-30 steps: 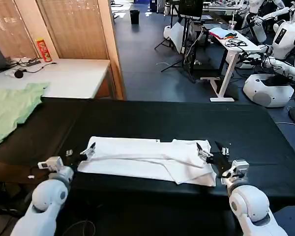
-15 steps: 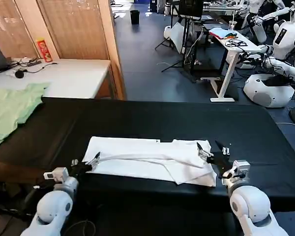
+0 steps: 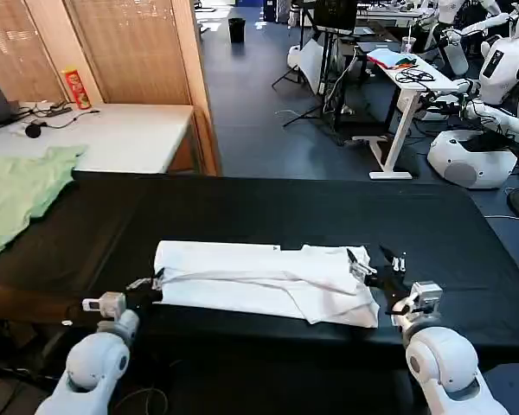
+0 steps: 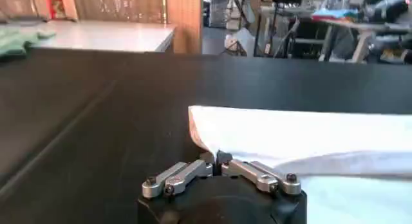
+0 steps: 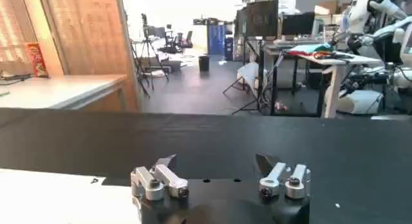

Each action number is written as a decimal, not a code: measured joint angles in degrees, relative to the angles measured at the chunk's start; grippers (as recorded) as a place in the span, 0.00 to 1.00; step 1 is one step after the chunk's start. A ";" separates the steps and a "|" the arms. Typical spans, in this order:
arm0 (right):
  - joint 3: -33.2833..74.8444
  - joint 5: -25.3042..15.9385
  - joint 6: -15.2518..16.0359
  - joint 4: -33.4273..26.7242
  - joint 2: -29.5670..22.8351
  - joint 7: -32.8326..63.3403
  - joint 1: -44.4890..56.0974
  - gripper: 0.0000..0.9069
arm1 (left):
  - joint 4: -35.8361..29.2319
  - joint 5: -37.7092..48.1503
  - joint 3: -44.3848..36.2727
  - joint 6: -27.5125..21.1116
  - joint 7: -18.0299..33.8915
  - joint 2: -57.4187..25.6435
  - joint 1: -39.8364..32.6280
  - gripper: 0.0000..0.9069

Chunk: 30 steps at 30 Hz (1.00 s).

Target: Fold and organize the clothes.

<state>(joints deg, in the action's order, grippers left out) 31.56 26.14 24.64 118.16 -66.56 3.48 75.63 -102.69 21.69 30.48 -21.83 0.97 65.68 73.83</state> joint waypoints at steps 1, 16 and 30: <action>0.00 0.00 0.00 0.12 0.02 0.01 0.08 0.97 | 0.28 -1.65 0.24 0.66 -0.29 -0.35 -0.03 0.00; -0.70 -1.51 0.05 0.75 -2.50 0.23 1.03 0.97 | 3.55 -11.30 7.98 9.61 -0.83 -16.49 2.09 0.00; 1.54 -3.11 -0.09 1.75 -3.46 0.23 3.92 0.97 | -11.61 2.88 -5.37 0.83 3.77 -3.04 -0.35 0.00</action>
<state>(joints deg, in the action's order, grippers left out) 33.09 23.03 24.55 119.90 -70.02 3.70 79.56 -114.30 24.56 25.11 -21.01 4.74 62.64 73.48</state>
